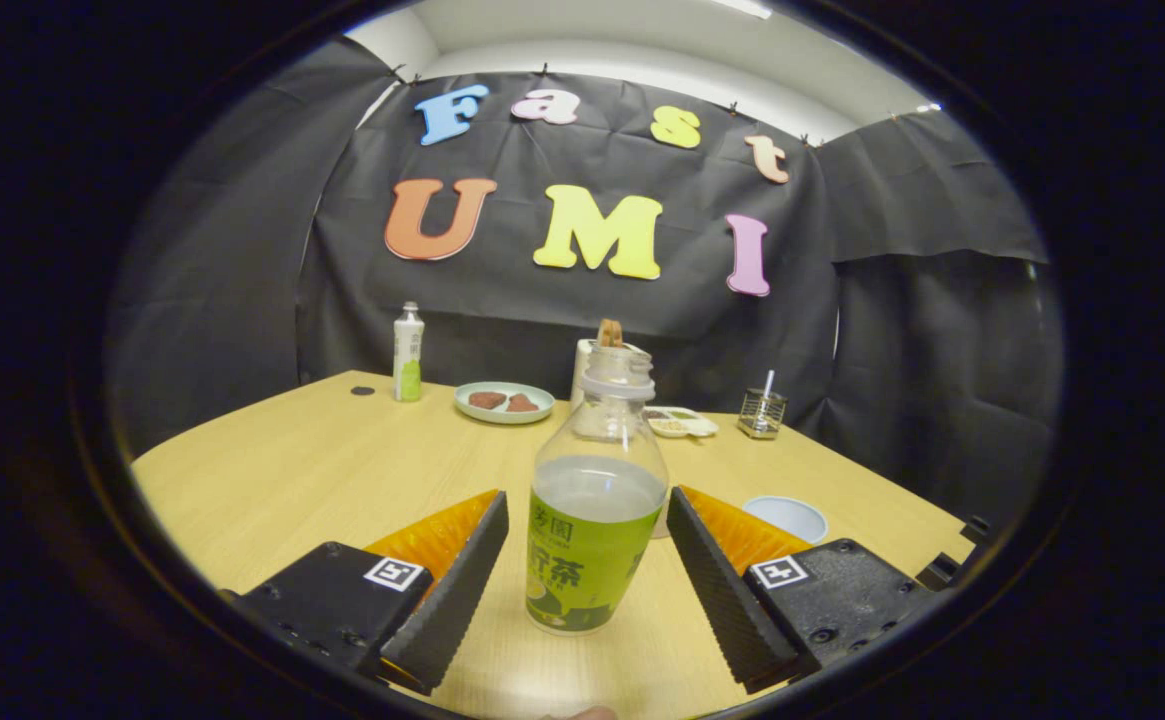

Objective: Take the bottle from table, then pour the juice into the cup, finally place the bottle on the coaster

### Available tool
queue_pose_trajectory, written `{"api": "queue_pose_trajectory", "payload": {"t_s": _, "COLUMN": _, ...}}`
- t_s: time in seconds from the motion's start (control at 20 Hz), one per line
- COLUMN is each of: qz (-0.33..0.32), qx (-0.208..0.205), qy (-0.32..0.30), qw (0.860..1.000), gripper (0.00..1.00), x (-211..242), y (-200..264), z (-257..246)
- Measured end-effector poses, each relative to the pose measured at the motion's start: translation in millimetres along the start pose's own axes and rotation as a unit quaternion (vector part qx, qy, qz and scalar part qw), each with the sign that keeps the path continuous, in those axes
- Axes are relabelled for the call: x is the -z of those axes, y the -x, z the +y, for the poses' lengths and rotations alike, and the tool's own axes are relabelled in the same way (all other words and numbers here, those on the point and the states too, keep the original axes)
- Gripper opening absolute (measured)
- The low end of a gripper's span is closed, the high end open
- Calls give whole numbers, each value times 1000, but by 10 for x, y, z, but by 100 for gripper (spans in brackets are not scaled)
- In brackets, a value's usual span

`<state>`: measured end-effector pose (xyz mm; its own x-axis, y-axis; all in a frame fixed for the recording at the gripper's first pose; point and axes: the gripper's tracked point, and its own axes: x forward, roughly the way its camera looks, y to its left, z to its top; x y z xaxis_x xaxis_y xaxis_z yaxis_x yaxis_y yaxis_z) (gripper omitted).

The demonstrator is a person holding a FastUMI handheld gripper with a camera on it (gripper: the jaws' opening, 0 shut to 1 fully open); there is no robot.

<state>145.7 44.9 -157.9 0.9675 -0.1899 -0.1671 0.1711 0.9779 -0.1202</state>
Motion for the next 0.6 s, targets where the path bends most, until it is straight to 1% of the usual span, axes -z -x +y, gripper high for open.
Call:
{"api": "queue_pose_trajectory", "payload": {"t_s": 0.1, "qz": -3, "qx": -5, "qy": -16, "qw": 1000, "gripper": 100, "x": -13, "y": -44, "z": -16}}
{"api": "queue_pose_trajectory", "payload": {"t_s": 0.2, "qz": -3, "qx": 2, "qy": -28, "qw": 1000, "gripper": 99, "x": 18, "y": -105, "z": -75}}
{"api": "queue_pose_trajectory", "payload": {"t_s": 0.4, "qz": -27, "qx": -32, "qy": -33, "qw": 999, "gripper": 82, "x": -19, "y": -104, "z": 25}}
{"api": "queue_pose_trajectory", "payload": {"t_s": 0.6, "qz": -43, "qx": -47, "qy": -58, "qw": 996, "gripper": 82, "x": -220, "y": 29, "z": 15}}
